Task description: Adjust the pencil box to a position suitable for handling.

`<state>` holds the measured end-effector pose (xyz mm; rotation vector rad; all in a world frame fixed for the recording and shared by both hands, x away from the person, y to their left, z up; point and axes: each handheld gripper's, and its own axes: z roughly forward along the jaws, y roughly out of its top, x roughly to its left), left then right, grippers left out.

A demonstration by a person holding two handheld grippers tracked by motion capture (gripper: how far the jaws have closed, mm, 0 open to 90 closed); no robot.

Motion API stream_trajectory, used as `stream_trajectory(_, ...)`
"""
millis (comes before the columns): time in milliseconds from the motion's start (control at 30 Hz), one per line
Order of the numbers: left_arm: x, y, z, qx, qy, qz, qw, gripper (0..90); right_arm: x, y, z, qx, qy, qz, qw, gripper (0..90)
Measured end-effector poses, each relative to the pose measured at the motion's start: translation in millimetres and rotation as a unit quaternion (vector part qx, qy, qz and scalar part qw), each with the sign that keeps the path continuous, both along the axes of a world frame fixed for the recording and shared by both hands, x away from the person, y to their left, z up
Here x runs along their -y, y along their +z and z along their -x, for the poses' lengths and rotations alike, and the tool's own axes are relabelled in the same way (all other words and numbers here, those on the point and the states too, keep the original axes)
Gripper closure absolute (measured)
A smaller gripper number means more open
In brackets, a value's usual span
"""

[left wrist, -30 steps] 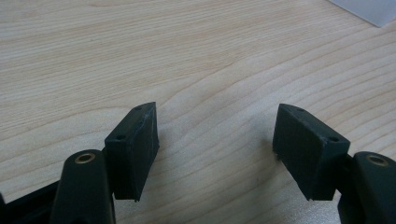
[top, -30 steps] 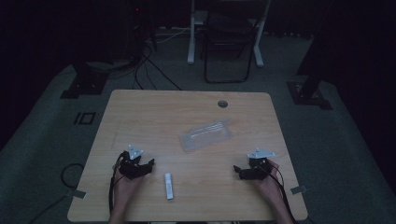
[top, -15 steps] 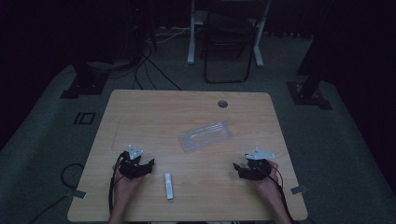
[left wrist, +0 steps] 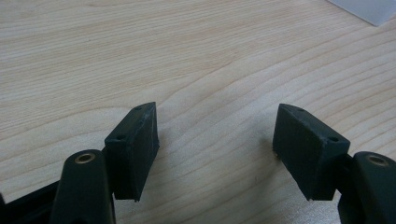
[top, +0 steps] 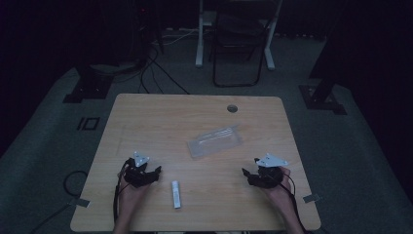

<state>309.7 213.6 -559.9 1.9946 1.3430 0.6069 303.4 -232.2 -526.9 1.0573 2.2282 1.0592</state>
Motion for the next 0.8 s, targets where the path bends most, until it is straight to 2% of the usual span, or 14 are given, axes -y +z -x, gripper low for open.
stream_trajectory(367,0.1,0.0,0.0,0.000,0.000,0.000,1.0000,31.6,-1.0,7.8,-8.2,0.008,-0.005,-0.007,0.9999,34.3)
stream_trajectory(800,0.1,0.0,0.0,0.000,0.000,0.001,1.0000,31.6,-2.1,16.5,-26.0,0.020,-0.016,-0.019,0.9995,35.4)
